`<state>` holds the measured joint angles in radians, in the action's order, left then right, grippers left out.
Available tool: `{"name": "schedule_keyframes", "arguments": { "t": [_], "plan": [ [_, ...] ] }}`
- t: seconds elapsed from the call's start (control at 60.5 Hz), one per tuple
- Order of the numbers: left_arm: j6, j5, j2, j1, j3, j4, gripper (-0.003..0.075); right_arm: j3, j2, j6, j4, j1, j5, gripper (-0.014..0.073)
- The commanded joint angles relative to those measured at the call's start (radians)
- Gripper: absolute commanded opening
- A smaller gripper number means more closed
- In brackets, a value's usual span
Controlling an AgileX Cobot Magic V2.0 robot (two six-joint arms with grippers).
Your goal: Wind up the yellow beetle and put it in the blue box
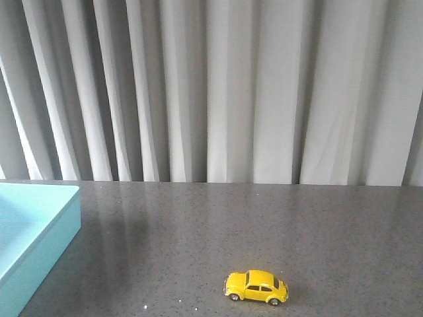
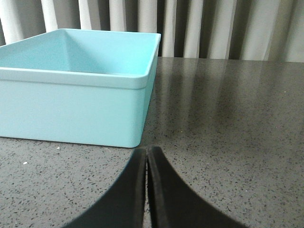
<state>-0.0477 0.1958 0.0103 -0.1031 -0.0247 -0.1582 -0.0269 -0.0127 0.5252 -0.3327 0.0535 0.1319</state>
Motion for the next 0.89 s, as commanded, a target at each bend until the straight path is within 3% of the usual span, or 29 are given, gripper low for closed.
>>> {"name": "schedule_keyframes", "arguments": {
  "t": [0.0, 0.38, 0.678, 0.877],
  "plan": [
    [0.009, -0.080, -0.004, 0.007, 0.015, -0.004, -0.0006, -0.003, -0.007, -0.011, -0.014, -0.002, -0.076, -0.0001],
    [0.009, -0.080, -0.004, 0.007, 0.015, -0.004, -0.0006, -0.003, -0.007, -0.008, -0.013, -0.002, -0.077, -0.0001],
    [0.009, -0.080, -0.004, 0.007, 0.015, -0.004, -0.0006, 0.011, -0.007, 0.016, 0.032, -0.002, -0.173, -0.0001],
    [0.009, -0.080, -0.004, 0.007, 0.015, -0.004, -0.0006, 0.238, 0.057, 0.014, 0.031, -0.002, 0.013, -0.0001]
  ]
}}
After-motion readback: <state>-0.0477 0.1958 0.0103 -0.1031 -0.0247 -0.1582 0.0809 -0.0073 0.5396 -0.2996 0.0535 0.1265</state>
